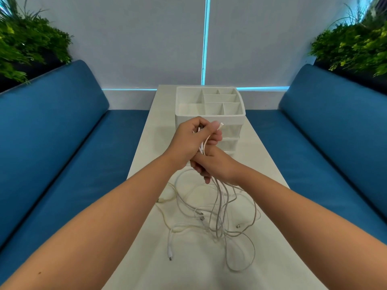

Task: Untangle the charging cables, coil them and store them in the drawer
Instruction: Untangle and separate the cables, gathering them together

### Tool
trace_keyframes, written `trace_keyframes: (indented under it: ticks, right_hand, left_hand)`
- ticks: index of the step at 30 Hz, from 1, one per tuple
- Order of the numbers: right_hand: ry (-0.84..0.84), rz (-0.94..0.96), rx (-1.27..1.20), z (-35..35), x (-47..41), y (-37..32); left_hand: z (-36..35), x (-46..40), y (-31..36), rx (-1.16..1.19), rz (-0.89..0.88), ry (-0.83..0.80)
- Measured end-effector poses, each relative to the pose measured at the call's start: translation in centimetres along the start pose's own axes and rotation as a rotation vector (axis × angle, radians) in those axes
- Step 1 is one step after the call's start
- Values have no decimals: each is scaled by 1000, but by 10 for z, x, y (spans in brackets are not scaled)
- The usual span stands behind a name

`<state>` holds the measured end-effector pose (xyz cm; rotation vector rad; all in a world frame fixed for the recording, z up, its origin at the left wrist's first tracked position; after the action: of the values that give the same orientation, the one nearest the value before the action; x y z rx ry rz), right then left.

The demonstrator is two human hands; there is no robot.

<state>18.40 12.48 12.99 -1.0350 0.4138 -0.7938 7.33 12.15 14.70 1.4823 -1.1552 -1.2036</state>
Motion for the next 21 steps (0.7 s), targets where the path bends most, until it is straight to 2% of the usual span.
trace_keyframes:
  ticks: [2,5,7,9,14,21]
  right_hand:
    - [-36,-32,-60,-1,0,-1]
    - [-109,-103,-99,2,3,-3]
    - [-120,-137,-149,1,3,-2]
    - [-81,-125,-167,-1,3,0]
    - [-33,-70,-202,-7,5,11]
    - [-53,-93,-68,-2,10,20]
  left_hand:
    - [-1,-2,3,123,58,-27]
    - [1,-3,5,105,136,-167]
    - [0,-3,6,139,142,-202]
    - [-2,-3,6,188,130,-147]
    - [-7,-4,3,145,111,14]
    - [2,-8,-4,418,142,216]
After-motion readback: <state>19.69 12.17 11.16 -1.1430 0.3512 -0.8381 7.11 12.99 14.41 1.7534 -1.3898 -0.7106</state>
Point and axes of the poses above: each hand's wrist, its own x-axis away from the middle knuckle, its own z-axis out of the back of the hand, y = z × x, the point moved 1 cm from there along -x, towards the middle knuckle, and after that the axes turned 6 degrees about x, right-handed, at the moved point
